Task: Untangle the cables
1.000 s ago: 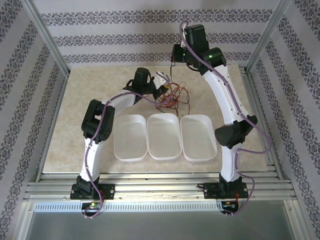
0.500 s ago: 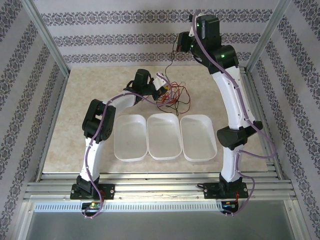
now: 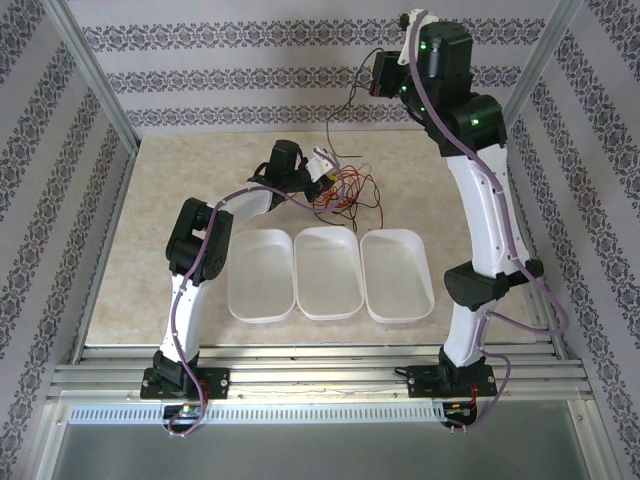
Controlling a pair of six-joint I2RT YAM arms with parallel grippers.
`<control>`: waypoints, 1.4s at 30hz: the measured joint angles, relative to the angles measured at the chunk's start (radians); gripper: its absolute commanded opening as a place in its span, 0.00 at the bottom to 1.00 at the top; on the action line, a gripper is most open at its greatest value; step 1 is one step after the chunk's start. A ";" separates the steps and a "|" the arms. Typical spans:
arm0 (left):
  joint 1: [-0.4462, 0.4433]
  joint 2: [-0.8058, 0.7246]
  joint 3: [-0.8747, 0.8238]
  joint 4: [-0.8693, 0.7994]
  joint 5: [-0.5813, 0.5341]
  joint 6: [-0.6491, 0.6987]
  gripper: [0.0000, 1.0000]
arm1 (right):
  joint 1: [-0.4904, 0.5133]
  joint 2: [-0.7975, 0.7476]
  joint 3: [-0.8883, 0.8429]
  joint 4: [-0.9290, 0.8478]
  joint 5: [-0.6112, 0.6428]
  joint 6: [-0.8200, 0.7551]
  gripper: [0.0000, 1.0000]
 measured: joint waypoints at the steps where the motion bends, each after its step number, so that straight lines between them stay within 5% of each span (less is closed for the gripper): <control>1: 0.000 0.000 -0.002 0.000 -0.002 0.000 0.00 | 0.000 -0.022 -0.013 0.002 0.008 -0.007 0.00; 13: 0.000 0.000 -0.013 0.007 -0.012 -0.005 0.00 | 0.024 -0.512 -0.507 0.026 0.132 -0.024 0.00; 23: 0.000 0.000 -0.014 0.015 -0.021 -0.012 0.00 | 0.049 -0.821 -0.868 -0.010 0.126 0.138 0.00; 32: 0.000 0.000 -0.016 0.029 -0.033 -0.013 0.00 | 0.048 -0.838 -1.199 -0.048 0.092 0.298 0.00; 42: 0.000 0.000 -0.024 0.030 -0.037 -0.015 0.00 | -0.012 -0.767 -1.350 -0.061 0.058 0.321 0.00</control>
